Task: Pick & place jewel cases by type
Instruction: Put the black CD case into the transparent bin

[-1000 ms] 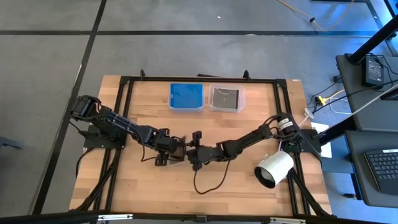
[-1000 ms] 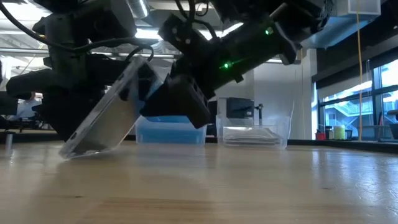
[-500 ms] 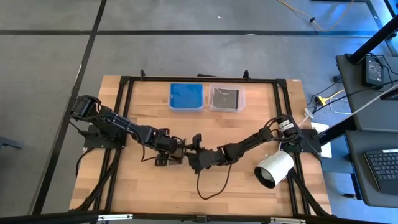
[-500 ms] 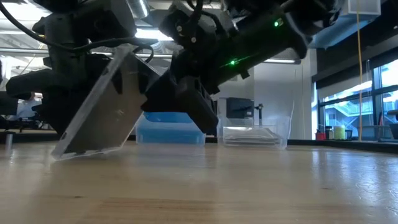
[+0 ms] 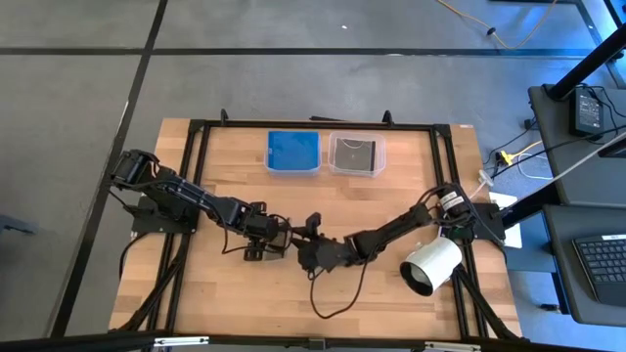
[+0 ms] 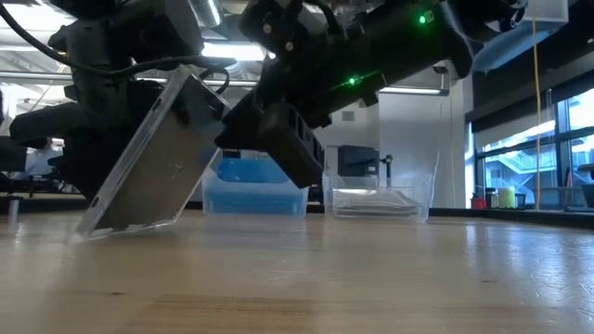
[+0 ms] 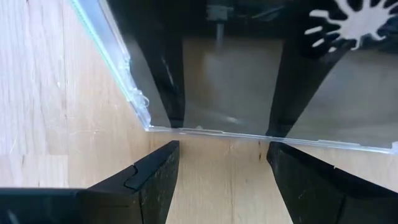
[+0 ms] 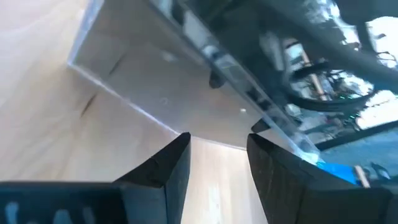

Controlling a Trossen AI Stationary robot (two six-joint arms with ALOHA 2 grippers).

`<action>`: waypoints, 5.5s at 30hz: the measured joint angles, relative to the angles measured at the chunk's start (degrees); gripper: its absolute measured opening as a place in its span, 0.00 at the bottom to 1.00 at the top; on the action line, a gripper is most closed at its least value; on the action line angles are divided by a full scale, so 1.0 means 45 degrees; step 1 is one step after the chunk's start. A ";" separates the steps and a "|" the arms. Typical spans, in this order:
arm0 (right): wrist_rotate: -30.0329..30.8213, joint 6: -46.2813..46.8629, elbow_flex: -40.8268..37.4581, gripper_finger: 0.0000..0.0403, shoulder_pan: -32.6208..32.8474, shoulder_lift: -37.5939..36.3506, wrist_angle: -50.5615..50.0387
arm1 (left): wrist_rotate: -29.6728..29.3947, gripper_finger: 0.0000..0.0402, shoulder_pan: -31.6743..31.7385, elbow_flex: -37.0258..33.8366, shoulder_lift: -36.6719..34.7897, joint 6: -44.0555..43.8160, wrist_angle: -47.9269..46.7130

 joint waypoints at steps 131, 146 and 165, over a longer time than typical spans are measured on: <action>-0.0548 -0.4189 -0.0005 0.16 0.0849 0.0000 -0.0460 | -0.1233 0.61 0.0945 -0.0063 -0.1566 -0.2142 -0.6006; 0.0310 -0.4317 0.0000 0.11 0.1113 0.0000 -0.0640 | -0.3042 0.61 0.0667 -0.0034 -0.1540 -0.2168 -0.3554; 0.4086 -0.6049 0.0005 0.11 0.1215 -0.0005 -0.1254 | -0.2070 0.61 0.0583 -0.0010 -0.1540 -0.2810 -0.2509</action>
